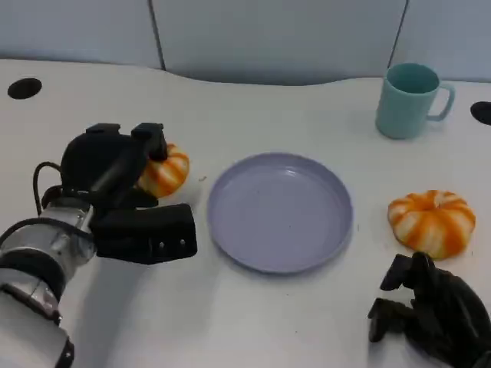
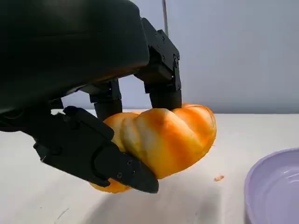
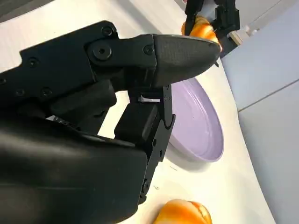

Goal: Grasp the bread from the table and place it into the plate.

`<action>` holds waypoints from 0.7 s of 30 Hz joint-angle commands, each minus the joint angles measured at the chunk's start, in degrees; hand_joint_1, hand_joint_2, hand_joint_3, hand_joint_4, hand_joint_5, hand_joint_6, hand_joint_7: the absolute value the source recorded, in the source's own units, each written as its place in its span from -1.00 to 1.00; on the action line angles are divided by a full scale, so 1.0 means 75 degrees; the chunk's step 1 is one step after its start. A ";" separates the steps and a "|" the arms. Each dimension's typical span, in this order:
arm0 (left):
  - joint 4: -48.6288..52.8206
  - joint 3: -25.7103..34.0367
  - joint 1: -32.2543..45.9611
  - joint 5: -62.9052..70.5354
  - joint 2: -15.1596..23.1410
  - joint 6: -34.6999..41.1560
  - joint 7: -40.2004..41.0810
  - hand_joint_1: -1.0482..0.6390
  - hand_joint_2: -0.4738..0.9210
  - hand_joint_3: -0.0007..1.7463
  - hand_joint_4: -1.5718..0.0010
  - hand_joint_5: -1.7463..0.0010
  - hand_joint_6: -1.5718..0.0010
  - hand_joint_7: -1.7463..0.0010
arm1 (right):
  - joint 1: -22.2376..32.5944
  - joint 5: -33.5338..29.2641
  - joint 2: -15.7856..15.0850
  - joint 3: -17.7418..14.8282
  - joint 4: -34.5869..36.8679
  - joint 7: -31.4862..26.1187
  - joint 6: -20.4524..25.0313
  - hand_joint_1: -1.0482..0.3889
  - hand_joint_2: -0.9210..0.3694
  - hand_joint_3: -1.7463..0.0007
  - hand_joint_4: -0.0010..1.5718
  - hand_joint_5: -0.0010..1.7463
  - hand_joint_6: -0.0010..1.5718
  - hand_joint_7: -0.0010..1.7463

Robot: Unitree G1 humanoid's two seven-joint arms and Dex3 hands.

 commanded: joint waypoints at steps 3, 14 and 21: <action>-0.0208 0.0294 -0.0310 -0.0238 -0.0134 -0.0697 0.0650 0.11 0.56 -0.11 -0.01 -1.00 0.22 -1.00 | 0.0114 -0.0051 -0.0038 0.0014 0.0119 -0.0199 0.0347 -0.17 -1.00 0.53 0.59 0.31 0.47 0.19; -0.0429 0.0078 -0.0726 -0.0201 -0.0603 -0.2194 0.0301 0.06 0.33 0.37 -0.05 -1.00 0.21 -1.00 | 0.0160 -0.0143 -0.0084 0.0075 0.0053 -0.0195 0.0299 -0.17 -1.00 0.52 0.60 0.28 0.46 0.19; -0.0427 0.0216 -0.0830 -0.0572 -0.0974 -0.2933 -0.1096 0.02 0.32 0.48 -0.20 -1.00 0.00 -1.00 | 0.0196 -0.0069 -0.0135 0.0052 -0.0013 -0.0113 0.0375 -0.16 -1.00 0.52 0.60 0.26 0.47 0.18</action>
